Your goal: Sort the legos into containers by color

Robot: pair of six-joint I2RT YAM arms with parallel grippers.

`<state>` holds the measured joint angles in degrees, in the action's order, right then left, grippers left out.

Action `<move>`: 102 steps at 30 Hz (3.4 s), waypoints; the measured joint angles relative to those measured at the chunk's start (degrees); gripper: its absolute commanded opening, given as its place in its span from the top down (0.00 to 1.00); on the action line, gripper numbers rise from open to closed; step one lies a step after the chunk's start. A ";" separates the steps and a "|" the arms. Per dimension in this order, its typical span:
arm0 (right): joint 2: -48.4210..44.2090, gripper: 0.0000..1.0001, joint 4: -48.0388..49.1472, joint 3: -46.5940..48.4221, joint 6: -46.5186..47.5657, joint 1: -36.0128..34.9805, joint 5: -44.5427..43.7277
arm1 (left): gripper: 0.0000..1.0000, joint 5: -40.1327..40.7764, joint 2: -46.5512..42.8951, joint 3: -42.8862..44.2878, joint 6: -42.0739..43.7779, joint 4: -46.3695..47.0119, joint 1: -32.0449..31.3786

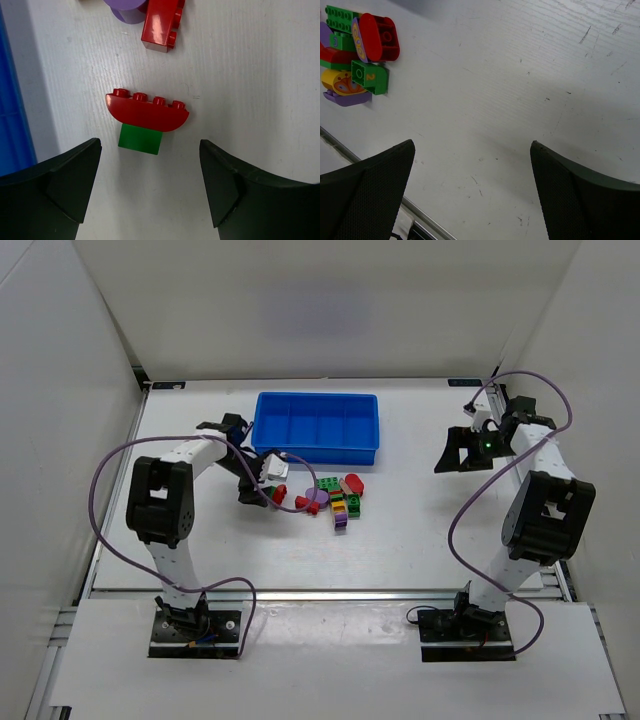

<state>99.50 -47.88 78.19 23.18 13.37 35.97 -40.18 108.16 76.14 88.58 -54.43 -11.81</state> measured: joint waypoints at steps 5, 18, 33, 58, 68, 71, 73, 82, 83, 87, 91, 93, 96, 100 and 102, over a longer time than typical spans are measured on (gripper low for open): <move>0.63 0.01 -0.02 0.04 -0.02 0.00 -0.22 | 0.13 0.76 2.32 0.20 -0.13 0.00 -0.04; 2.75 0.01 -0.04 0.68 -0.02 0.00 -0.26 | 0.28 2.01 5.01 1.62 -0.87 0.00 -0.72; 3.06 0.02 -0.07 1.33 -0.02 -0.11 -0.22 | 0.66 3.41 5.99 3.80 -3.32 0.13 -2.12; 2.97 0.02 5.60 14.27 -28.35 -26.34 16.20 | 0.83 5.44 -28.39 -3.13 -38.05 16.06 -11.02; 5.90 0.03 7.85 20.81 -33.07 -30.93 19.47 | 0.84 12.72 -26.71 -5.51 -44.52 24.09 -15.89; 6.64 0.04 7.85 22.03 -32.72 -32.39 19.54 | 0.84 13.84 -25.75 -5.51 -45.24 25.88 -16.48; 6.88 0.04 7.80 22.18 -32.48 -33.44 19.54 | 0.84 14.25 -25.16 -5.49 -45.66 26.86 -16.76; 9.99 0.04 7.72 24.92 -31.89 -37.33 19.78 | 0.84 14.97 -22.80 -4.04 -46.53 29.35 -17.62; 10.16 0.04 7.69 25.05 -31.87 -37.57 19.80 | 0.84 14.99 -22.62 -3.96 -46.62 29.64 -17.64; 11.08 0.05 7.72 25.11 -31.89 -38.05 19.98 | 0.84 15.21 -22.23 -3.85 -46.62 30.16 -17.92; 11.96 0.05 7.72 25.20 -32.00 -38.14 19.98 | 0.84 15.37 -22.21 -3.58 -46.64 30.77 -18.71; 12.48 0.06 7.69 25.51 -32.04 -38.21 20.13 | 0.84 15.37 -22.21 -3.23 -46.62 31.01 -19.12; 13.51 0.12 7.82 26.38 -32.15 -38.29 20.41 | 0.84 15.39 -22.21 -2.78 -46.66 31.52 -19.63; 14.36 0.43 8.09 27.04 -32.37 -38.58 21.20 | 0.84 15.39 -22.21 -2.23 -46.69 32.15 -19.93; 14.38 0.60 8.28 27.04 -32.63 -38.62 21.57 | 0.84 15.41 -22.21 -2.14 -46.66 32.26 -19.96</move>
<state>113.89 -39.59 105.23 -9.45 -25.26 57.54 -24.77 85.95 74.00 41.91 -22.17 -31.77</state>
